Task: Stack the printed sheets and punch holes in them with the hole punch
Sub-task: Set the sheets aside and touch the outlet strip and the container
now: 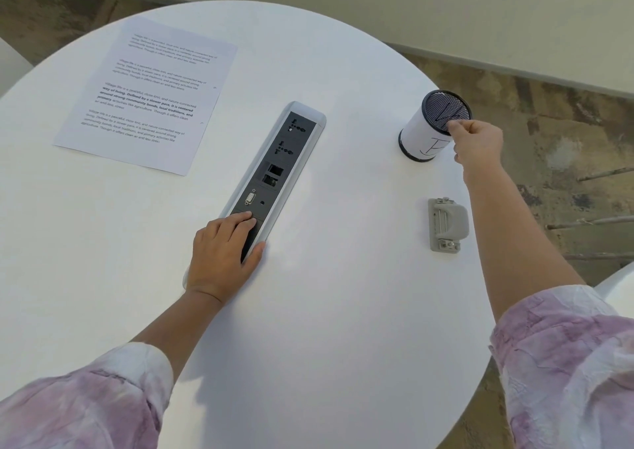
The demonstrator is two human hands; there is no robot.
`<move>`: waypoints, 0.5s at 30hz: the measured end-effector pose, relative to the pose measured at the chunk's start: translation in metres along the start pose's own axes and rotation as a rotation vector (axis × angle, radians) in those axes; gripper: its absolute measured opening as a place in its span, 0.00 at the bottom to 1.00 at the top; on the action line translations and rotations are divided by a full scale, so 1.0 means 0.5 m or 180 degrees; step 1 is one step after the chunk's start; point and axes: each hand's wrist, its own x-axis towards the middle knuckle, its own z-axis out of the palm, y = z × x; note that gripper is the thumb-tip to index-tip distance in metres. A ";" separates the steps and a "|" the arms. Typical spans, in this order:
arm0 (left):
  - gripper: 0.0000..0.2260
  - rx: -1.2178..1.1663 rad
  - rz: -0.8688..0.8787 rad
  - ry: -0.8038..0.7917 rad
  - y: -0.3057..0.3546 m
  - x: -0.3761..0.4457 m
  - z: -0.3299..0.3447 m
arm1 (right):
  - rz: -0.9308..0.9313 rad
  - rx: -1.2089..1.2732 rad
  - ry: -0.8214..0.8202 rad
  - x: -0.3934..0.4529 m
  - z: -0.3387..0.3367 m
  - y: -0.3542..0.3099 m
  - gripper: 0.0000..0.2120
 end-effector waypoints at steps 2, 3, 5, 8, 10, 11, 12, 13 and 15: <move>0.20 0.0006 -0.0010 -0.0015 0.001 0.000 -0.001 | -0.0123 0.0032 0.0080 -0.010 -0.002 -0.002 0.05; 0.20 0.0013 -0.0013 -0.0027 0.001 0.001 -0.002 | -0.0202 0.0024 0.0130 -0.018 -0.002 -0.003 0.07; 0.20 0.0025 -0.0012 -0.0044 0.001 0.001 -0.002 | -0.0364 0.0063 0.0210 -0.041 -0.003 0.004 0.09; 0.20 0.0012 -0.0008 -0.0064 0.000 0.001 -0.001 | -0.0741 0.0090 0.0221 -0.093 0.000 0.028 0.02; 0.21 -0.0009 -0.0005 -0.0064 -0.001 0.000 -0.001 | -0.0892 -0.0017 0.0129 -0.138 0.005 0.051 0.06; 0.21 -0.0021 -0.0014 -0.0069 0.000 0.000 -0.002 | -0.0914 -0.0190 0.0094 -0.165 0.010 0.065 0.09; 0.21 -0.0032 -0.0026 -0.0076 0.000 0.000 -0.003 | -0.0903 -0.0375 0.0076 -0.195 0.015 0.082 0.11; 0.22 -0.0042 -0.0043 -0.0088 0.001 0.000 -0.005 | -0.0890 -0.0497 -0.0021 -0.227 0.023 0.101 0.14; 0.23 -0.0061 -0.0074 -0.0139 0.002 -0.001 -0.008 | -0.0942 -0.0755 -0.0478 -0.286 0.044 0.146 0.20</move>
